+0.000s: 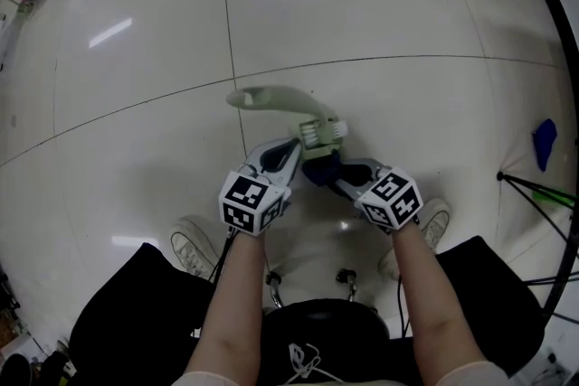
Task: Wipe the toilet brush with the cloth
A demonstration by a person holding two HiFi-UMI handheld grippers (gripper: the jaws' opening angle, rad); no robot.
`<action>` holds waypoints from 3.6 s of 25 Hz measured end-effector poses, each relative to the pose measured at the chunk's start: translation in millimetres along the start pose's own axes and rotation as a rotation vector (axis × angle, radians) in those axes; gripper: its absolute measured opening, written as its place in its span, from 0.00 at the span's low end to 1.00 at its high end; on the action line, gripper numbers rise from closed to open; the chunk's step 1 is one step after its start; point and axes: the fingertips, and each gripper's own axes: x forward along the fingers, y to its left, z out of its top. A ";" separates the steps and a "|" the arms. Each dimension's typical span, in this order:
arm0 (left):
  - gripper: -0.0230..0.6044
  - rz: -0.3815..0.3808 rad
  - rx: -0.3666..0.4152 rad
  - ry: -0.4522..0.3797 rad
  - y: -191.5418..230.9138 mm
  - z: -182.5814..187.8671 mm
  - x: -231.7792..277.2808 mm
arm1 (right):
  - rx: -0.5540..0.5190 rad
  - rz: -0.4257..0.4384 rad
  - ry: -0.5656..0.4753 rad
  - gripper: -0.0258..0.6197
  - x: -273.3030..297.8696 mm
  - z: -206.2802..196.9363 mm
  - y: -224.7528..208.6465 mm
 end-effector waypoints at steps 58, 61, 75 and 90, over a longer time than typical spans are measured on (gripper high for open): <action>0.05 -0.048 -0.050 -0.005 -6.4 17.3 23.1 | -0.251 0.531 0.506 0.15 83.6 144.6 -23.8; 0.05 -0.051 -0.043 0.004 -3.4 16.5 21.7 | -0.204 0.553 0.550 0.15 88.4 132.9 -27.8; 0.05 -0.038 -0.016 0.017 2.9 18.6 21.0 | -0.011 0.281 0.445 0.15 51.2 92.8 -109.7; 0.05 0.117 -0.051 -0.186 9.5 45.9 -12.3 | -0.134 -0.046 -0.178 0.15 -67.3 131.4 -101.7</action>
